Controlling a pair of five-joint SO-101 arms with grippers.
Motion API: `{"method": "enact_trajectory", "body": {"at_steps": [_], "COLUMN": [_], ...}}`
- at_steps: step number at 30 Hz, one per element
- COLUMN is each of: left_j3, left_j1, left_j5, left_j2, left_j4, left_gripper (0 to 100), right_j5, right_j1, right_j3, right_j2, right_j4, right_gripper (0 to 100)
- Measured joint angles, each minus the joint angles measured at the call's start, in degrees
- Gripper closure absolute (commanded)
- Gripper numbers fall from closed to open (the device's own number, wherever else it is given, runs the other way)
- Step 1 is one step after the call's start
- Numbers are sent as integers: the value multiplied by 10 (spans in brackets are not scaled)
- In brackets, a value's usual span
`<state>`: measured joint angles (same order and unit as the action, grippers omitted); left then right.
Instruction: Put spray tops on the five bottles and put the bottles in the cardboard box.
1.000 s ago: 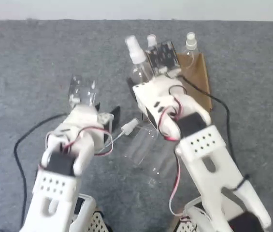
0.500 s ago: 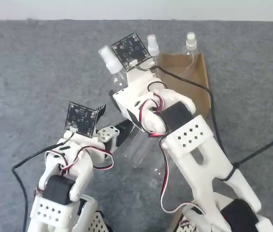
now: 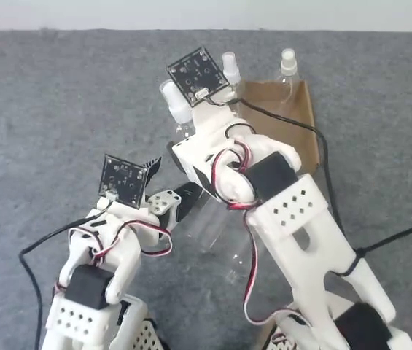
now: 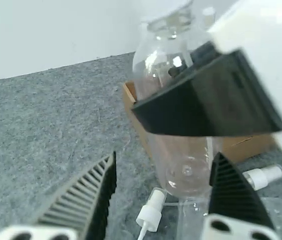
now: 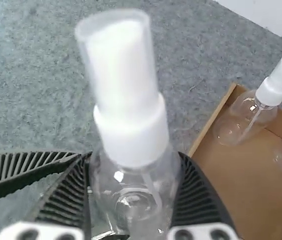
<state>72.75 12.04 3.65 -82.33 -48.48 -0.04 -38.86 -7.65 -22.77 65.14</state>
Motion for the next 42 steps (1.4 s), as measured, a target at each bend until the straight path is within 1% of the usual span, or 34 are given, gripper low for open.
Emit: {"method": "enact_trajectory", "body": {"at_steps": [3,5,8,10,14,17,20,22,25,33,42], "left_j3": [0,0,3,3,3,3,11,18,35,40,40], "left_j1": [0,0,-4,-2,-2,-2,-3,-3,-3,-4,-4], "left_j5": [0,0,0,0,0,0,0,0,0,0,0], "left_j2": [-4,-1,3,3,3,3,3,3,3,3,3], "left_j4": [0,0,0,0,0,0,0,13,36,50,50], "left_gripper": [724,725,731,757,801,829,878,927,993,989,988], "right_j5": [0,1,14,20,23,23,23,25,25,25,25], "right_j1": [5,25,82,130,226,263,273,273,281,324,328], "right_j3": [0,0,0,0,-42,-114,-178,-209,-222,-222,-207], "right_j2": [-29,-40,-45,-45,-39,-20,-7,4,31,161,274], "right_j4": [1,1,2,-8,-83,-162,-244,-298,-356,-464,-566], "right_gripper": [992,992,992,992,992,992,992,992,992,992,992]}}
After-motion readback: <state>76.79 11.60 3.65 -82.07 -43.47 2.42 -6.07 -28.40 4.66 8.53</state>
